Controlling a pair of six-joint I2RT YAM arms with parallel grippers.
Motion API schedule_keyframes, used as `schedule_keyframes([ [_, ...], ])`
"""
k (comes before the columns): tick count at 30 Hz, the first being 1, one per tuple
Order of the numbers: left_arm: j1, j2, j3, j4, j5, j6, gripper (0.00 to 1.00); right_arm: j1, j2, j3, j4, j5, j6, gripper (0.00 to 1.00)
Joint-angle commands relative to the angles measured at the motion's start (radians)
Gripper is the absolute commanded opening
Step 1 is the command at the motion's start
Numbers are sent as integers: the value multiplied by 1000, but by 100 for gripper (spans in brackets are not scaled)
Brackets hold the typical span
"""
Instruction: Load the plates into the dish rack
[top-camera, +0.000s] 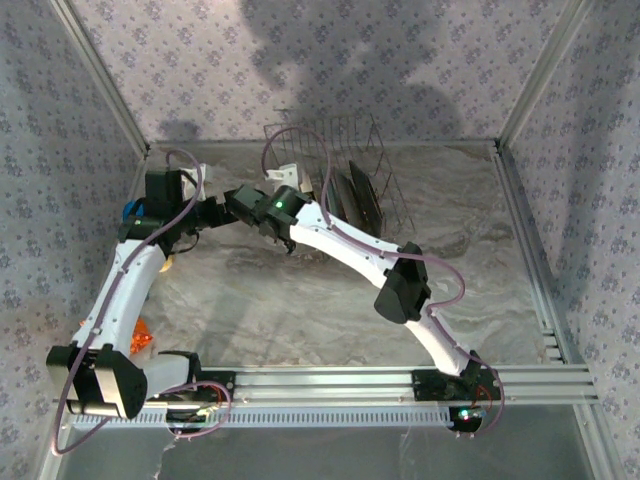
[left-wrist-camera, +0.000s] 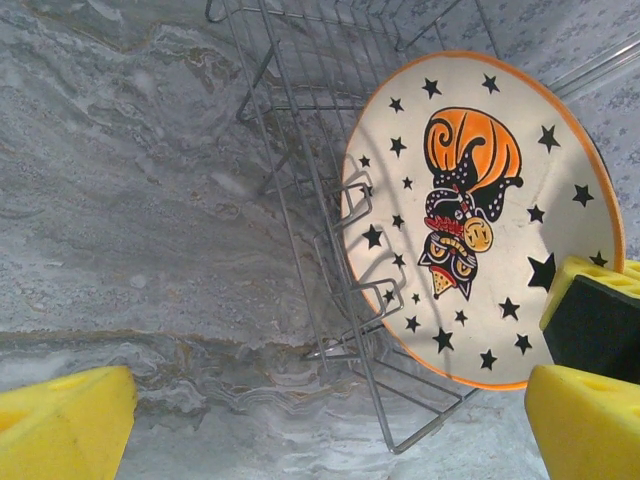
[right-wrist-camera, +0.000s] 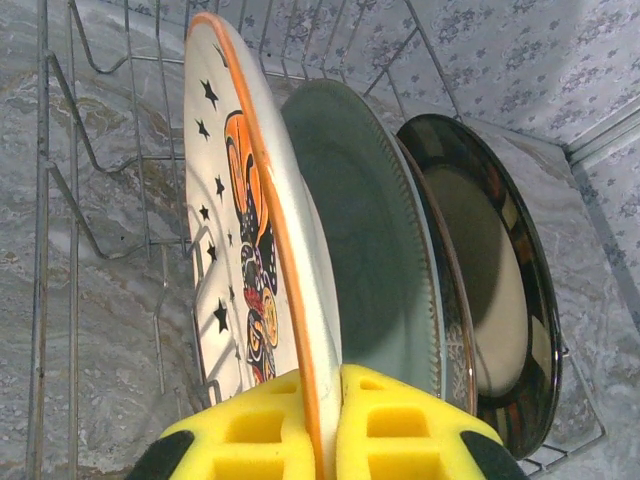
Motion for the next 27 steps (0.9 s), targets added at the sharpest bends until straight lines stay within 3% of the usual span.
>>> schedule_keyframes([
  [1,2,6,3,4,3,14,99,2,24,-3,-54,-54,92,0],
  [3,3,8,3,3,3,14,99,3,20,-21,-57,-49,118,1],
  [9,4,18,3,3,3,12,99,11,-15,-84,-20,-50,132,15],
  [17,4,28,4,1,2,11,100,17,-90,-144,52,-69,101,47],
  [27,6,40,4,-2,-7,12,99,46,-207,-172,135,-82,38,60],
])
